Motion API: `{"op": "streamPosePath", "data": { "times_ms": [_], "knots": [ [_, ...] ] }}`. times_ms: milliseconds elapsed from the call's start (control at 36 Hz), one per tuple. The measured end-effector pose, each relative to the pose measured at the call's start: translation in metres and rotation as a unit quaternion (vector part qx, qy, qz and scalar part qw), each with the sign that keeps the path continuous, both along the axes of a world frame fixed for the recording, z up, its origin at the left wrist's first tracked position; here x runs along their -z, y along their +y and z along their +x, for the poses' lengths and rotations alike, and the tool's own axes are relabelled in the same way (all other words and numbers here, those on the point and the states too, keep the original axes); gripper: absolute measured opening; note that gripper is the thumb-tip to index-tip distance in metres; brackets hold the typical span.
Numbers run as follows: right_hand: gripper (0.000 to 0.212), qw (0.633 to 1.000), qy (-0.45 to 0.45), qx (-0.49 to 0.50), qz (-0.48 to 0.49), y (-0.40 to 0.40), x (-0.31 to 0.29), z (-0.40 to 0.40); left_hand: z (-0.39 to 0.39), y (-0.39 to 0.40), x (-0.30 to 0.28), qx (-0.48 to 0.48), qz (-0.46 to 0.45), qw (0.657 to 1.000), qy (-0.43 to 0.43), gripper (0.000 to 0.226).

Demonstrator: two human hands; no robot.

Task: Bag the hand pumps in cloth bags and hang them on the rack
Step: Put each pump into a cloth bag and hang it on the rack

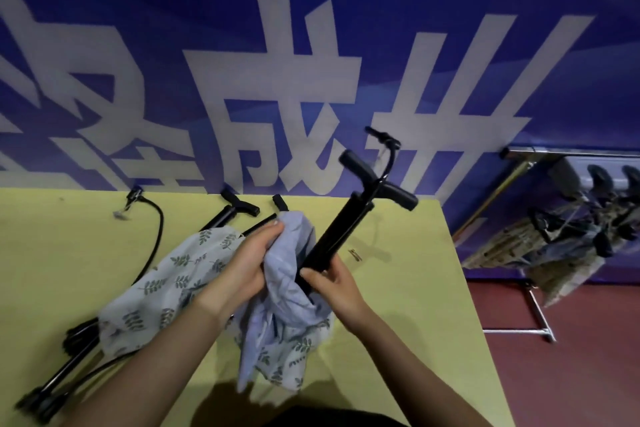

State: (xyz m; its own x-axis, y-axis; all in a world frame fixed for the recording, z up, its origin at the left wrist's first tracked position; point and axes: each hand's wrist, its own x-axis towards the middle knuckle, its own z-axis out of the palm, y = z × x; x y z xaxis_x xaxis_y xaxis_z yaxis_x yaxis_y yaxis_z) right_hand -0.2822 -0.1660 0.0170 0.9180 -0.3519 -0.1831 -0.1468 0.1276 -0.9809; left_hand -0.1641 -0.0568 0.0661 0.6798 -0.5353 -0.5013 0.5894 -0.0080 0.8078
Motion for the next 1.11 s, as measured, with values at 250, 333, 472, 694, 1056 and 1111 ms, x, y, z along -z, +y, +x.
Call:
{"op": "streamPosePath", "data": {
  "times_ms": [250, 333, 472, 694, 1056, 1111],
  "knots": [
    [0.042, 0.989, -0.009, -0.113, -0.094, 0.039, -0.008, 0.001, 0.01, 0.034, -0.032, -0.036, -0.037, 0.999, -0.009, 0.035],
    [0.048, 0.986, -0.008, -0.136, -0.094, 0.046, -0.015, 0.004, 0.015, 0.049, -0.04, -0.035, -0.067, 0.997, -0.029, 0.051],
    [0.054, 0.983, -0.02, -0.144, -0.113, 0.062, -0.022, 0.011, 0.016, 0.062, -0.055, 0.015, -0.088, 0.993, -0.083, 0.073],
    [0.03, 0.989, -0.005, -0.087, -0.12, 0.088, -0.023, 0.028, 0.029, 0.086, -0.063, 0.008, -0.092, 0.989, -0.112, 0.073],
    [0.034, 0.942, -0.009, -0.176, -0.285, 0.089, -0.016, 0.048, 0.054, 0.104, -0.058, -0.026, -0.056, 0.994, -0.094, 0.038],
    [0.035, 0.937, -0.013, -0.187, -0.293, 0.086, -0.017, 0.049, 0.056, 0.106, -0.053, -0.047, -0.054, 0.993, -0.09, 0.038]
  ]
}}
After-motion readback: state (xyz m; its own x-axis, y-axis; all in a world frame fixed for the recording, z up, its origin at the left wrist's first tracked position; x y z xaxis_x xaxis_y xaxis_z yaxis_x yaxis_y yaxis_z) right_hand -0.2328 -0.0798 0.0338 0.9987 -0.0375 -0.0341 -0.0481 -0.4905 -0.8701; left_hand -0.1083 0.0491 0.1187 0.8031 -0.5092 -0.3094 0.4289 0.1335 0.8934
